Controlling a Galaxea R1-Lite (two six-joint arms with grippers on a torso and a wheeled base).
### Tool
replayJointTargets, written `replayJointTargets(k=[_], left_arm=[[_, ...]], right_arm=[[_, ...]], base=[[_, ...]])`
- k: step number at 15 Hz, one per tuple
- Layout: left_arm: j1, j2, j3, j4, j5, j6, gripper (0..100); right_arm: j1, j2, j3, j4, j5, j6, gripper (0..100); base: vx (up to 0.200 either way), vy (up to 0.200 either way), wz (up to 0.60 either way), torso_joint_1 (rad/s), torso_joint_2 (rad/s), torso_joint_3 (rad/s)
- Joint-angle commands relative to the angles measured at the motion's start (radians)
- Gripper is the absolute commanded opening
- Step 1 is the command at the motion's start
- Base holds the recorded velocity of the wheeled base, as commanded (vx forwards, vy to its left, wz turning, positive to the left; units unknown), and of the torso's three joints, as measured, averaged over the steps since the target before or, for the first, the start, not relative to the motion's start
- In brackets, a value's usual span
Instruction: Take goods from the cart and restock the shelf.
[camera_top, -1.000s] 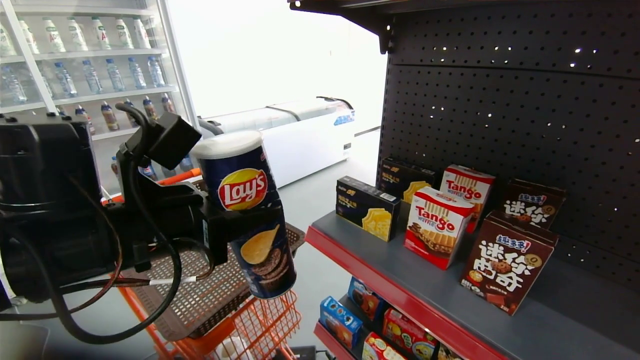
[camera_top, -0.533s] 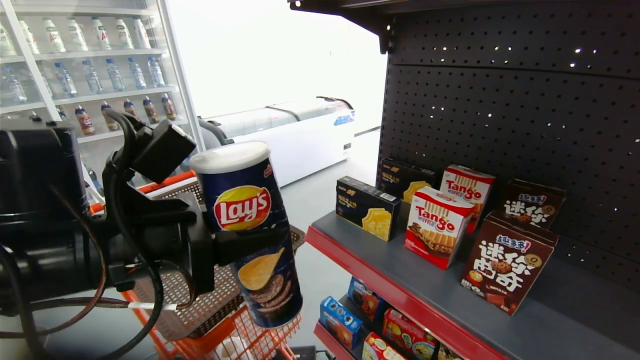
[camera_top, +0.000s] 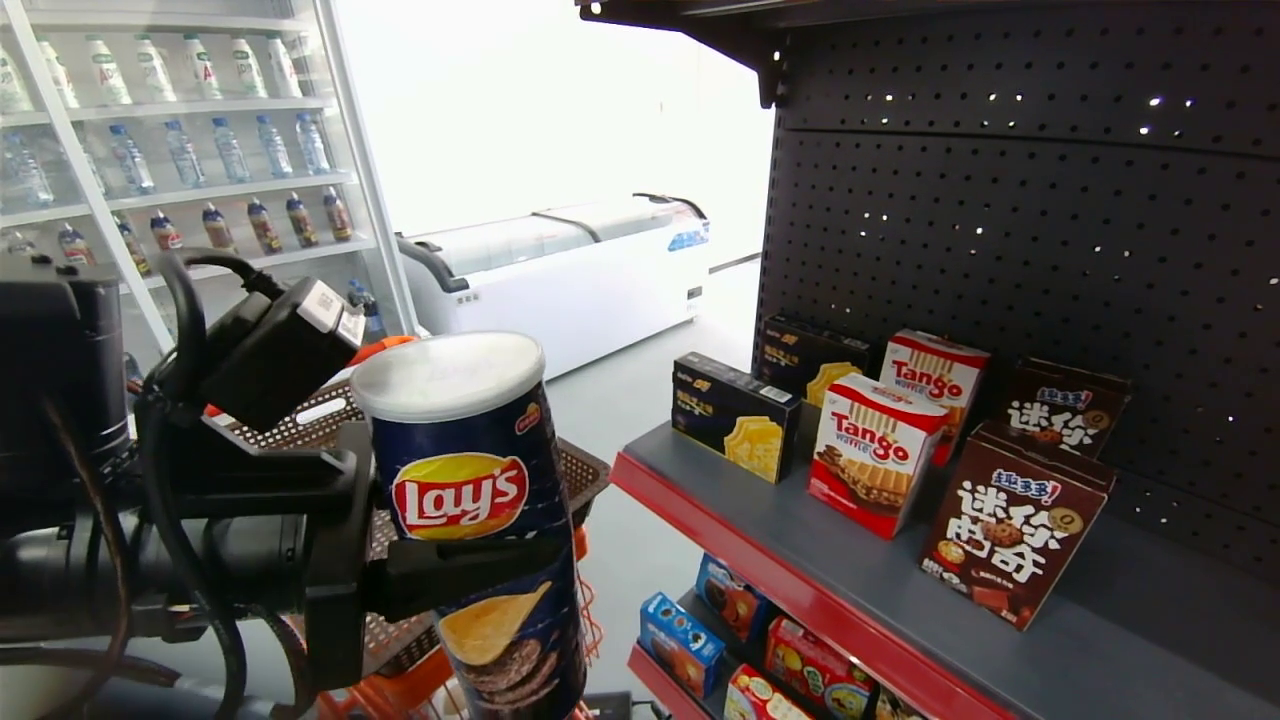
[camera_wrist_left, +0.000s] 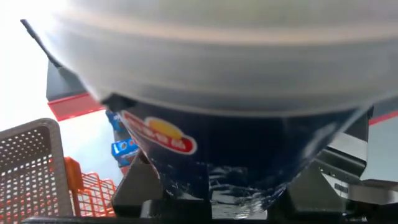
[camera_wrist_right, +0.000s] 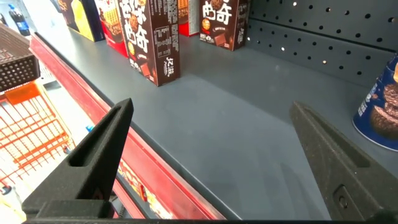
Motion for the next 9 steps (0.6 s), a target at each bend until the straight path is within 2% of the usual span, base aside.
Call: replayJointTargets(k=[1,2,6,9], left_arm=[[-0.017,-0.01,0.0,0.001,0.0,0.001,0],[-0.04,-0.013,0.003,0.001,0.0,0.001,0],[-0.074,-0.022,0.02,0.001,-0.003,0.001,0],[-0.076,-0.025,0.034,0.001,-0.003,0.002,0]], right_arm=[[0.0,0.0,0.0,0.0,0.0,0.0,100],[0.0,0.0,0.0,0.0,0.002,0.0,100],[0.0,0.0,0.0,0.0,0.0,0.0,100],[0.0,0.0,0.0,0.0,0.0,0.0,100]], base=[[0.0,0.0,0.0,0.0,0.0,0.0],[0.0,0.0,0.0,0.0,0.0,0.0],[0.0,0.0,0.0,0.0,0.0,0.0],[0.0,0.0,0.0,0.0,0.0,0.0]])
